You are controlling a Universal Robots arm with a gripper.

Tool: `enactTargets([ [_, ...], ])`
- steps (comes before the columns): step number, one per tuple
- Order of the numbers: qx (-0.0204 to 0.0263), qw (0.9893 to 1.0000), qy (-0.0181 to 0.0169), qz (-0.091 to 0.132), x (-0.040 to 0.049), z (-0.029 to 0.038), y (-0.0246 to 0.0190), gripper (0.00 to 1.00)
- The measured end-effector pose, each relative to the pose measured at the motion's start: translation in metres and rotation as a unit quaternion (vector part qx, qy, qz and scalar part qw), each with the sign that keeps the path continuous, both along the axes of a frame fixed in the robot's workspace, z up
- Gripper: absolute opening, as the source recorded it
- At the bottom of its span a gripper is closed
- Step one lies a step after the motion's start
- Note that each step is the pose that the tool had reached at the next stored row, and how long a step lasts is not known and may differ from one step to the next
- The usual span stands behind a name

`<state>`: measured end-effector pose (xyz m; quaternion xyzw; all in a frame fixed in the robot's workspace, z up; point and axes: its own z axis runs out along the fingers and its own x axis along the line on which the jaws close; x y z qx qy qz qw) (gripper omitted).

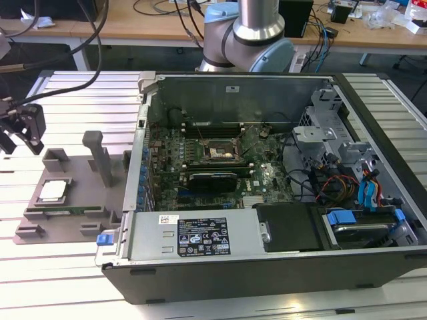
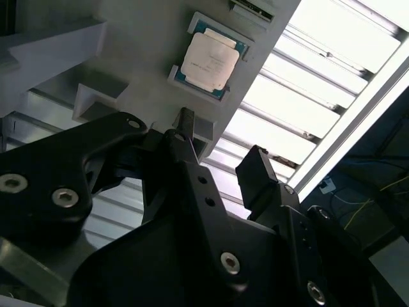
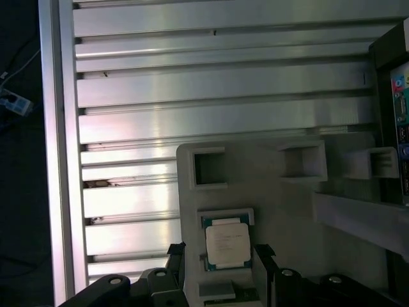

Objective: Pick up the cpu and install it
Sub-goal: 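Pick up the cpu and move it towards the insertion slot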

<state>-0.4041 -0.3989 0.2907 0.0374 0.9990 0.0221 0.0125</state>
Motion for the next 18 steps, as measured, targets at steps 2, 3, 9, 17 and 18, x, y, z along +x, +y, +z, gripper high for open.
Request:
enactTargets([
  [2, 0.0, 1.0, 0.0, 0.0, 0.0, -0.0011, 0.0, 0.55],
  [3, 0.0, 1.0, 0.0, 0.0, 0.0, -0.0017, 0.0, 0.55],
  [9, 0.0, 1.0, 0.0, 0.0, 0.0, -0.009, 0.0, 0.55],
  [17, 0.0, 1.0, 0.0, 0.0, 0.0, -0.0149, 0.0, 0.55],
  [18, 0.0, 1.0, 0.0, 0.0, 0.0, -0.0159, 0.0, 0.55],
])
